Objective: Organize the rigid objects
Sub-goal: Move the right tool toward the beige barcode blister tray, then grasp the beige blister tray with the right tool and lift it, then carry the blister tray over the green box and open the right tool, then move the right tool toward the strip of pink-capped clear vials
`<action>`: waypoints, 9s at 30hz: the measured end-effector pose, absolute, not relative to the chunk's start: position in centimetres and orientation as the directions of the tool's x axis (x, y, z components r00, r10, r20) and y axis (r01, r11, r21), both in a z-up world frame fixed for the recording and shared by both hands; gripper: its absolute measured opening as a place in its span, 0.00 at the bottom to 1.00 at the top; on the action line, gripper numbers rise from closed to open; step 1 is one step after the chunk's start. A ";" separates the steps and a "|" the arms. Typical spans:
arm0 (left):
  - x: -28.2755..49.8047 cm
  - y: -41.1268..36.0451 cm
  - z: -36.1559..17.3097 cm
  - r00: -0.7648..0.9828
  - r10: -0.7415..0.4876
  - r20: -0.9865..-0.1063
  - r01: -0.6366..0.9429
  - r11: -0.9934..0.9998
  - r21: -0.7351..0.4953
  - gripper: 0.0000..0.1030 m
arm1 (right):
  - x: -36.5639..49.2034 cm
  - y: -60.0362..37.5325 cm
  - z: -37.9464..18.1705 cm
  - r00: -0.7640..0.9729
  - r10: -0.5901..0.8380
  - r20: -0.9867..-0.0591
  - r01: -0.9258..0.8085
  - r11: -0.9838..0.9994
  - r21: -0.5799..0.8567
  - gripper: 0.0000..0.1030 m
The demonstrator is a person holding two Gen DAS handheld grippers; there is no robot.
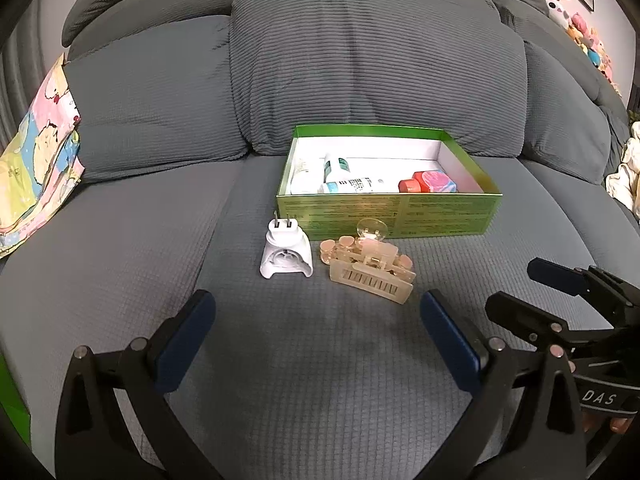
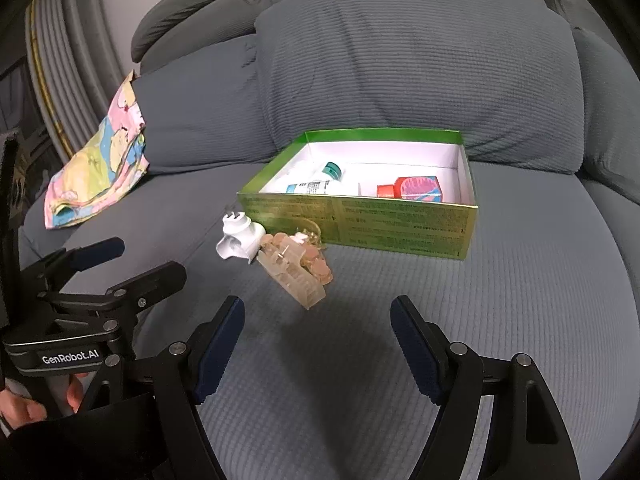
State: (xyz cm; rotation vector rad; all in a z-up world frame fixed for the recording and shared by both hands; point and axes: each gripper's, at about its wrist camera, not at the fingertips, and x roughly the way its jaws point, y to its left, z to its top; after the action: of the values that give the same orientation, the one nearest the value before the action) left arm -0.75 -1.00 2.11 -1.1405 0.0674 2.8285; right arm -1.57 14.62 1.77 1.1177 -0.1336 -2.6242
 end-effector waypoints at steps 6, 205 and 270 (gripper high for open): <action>-0.7 -0.6 1.8 -0.713 0.064 -0.699 -0.100 -0.995 0.010 0.99 | -1.5 14.8 1.6 -0.656 -0.294 -0.695 0.218 -0.956 0.198 0.75; -1.2 -1.9 2.4 -0.695 0.126 -0.708 -0.062 -0.991 -0.115 0.99 | -1.0 12.0 0.7 -0.638 -0.297 -0.710 0.304 -0.945 0.122 0.74; -5.8 1.8 -3.0 -0.572 0.221 -0.790 -0.156 -0.975 -0.159 0.99 | -4.9 13.7 -4.3 -0.561 -0.343 -0.753 0.267 -0.936 0.228 0.74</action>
State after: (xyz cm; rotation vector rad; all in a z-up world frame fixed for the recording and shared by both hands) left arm -5.78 1.75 -3.04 -1.3261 -0.1052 2.6087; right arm -4.90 13.74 -4.29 1.2345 -0.1245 -2.5033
